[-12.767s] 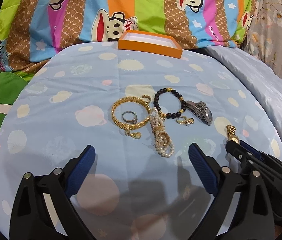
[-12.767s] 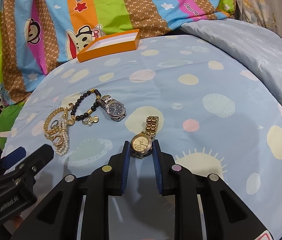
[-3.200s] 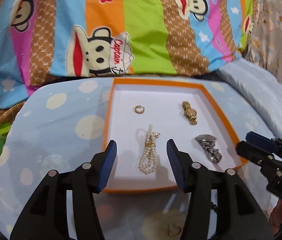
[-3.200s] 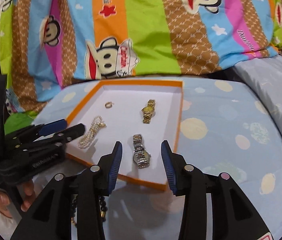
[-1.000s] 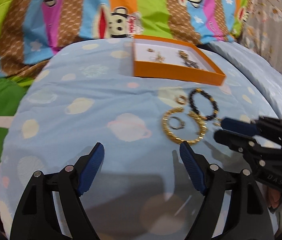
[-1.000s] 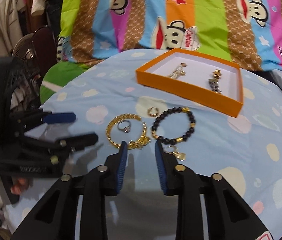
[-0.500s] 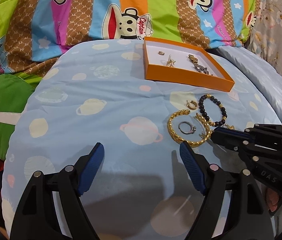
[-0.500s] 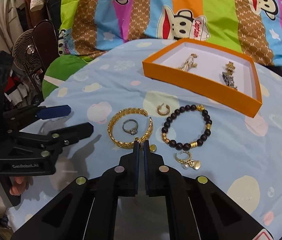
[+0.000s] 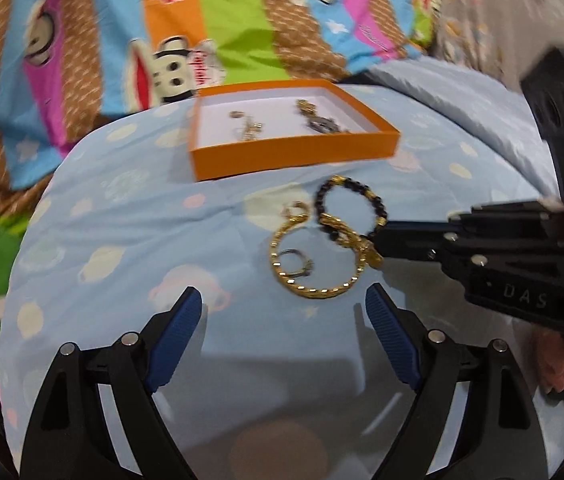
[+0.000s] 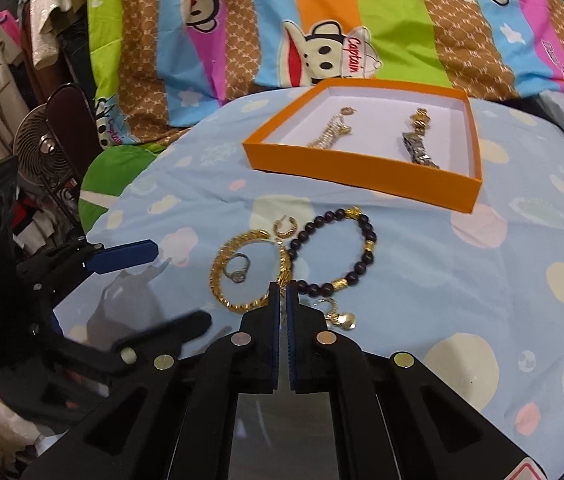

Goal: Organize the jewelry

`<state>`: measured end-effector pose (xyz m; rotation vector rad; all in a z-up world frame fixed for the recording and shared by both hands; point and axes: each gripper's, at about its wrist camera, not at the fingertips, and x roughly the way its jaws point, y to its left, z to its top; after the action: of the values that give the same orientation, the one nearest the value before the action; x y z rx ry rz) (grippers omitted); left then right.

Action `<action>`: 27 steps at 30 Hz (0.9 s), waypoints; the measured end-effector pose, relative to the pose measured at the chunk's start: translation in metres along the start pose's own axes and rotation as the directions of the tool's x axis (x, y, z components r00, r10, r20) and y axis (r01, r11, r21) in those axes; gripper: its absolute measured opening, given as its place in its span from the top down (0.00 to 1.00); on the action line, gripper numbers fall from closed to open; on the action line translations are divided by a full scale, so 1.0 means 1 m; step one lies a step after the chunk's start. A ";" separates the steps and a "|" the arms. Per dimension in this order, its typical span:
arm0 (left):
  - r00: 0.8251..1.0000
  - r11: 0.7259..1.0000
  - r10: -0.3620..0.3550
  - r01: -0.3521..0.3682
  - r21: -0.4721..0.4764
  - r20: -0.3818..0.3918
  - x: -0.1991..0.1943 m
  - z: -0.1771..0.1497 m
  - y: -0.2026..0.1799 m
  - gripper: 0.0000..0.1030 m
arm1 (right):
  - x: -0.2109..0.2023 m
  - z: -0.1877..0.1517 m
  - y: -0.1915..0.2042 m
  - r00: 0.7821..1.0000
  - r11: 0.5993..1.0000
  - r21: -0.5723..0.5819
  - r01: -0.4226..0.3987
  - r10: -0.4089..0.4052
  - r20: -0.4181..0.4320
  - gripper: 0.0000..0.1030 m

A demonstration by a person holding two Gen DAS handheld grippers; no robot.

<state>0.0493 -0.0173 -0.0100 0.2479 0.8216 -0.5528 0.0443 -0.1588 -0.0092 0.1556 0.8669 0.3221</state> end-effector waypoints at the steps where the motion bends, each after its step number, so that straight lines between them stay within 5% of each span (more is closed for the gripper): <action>1: 1.000 1.000 -0.010 0.010 0.020 -0.010 0.003 0.002 -0.003 0.27 | -0.001 0.000 -0.003 1.000 1.000 0.010 -0.002 0.002 0.001 0.97; 9: 0.997 0.999 -0.031 0.028 -0.032 -0.069 0.031 0.018 0.002 0.31 | -0.009 0.001 -0.014 0.999 0.999 0.048 0.003 -0.005 0.036 0.94; 12: 0.998 1.000 -0.029 0.030 0.007 -0.060 0.029 0.018 -0.006 0.48 | -0.010 0.002 -0.014 0.999 0.999 0.048 0.003 -0.004 0.036 0.94; 18: 0.993 0.996 -0.086 0.086 -0.006 -0.076 0.018 0.013 -0.011 0.48 | -0.015 0.004 -0.018 0.999 0.998 0.064 -0.007 0.004 0.052 0.94; 27: 0.937 0.950 -0.279 0.238 -0.202 -0.212 -0.024 0.011 0.005 0.48 | -0.025 0.002 -0.027 0.996 0.994 0.102 -0.050 0.043 0.072 0.92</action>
<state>0.0460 -0.0086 0.0149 0.0439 1.1404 -0.7034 0.0364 -0.1925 0.0029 0.2825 0.8119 0.3131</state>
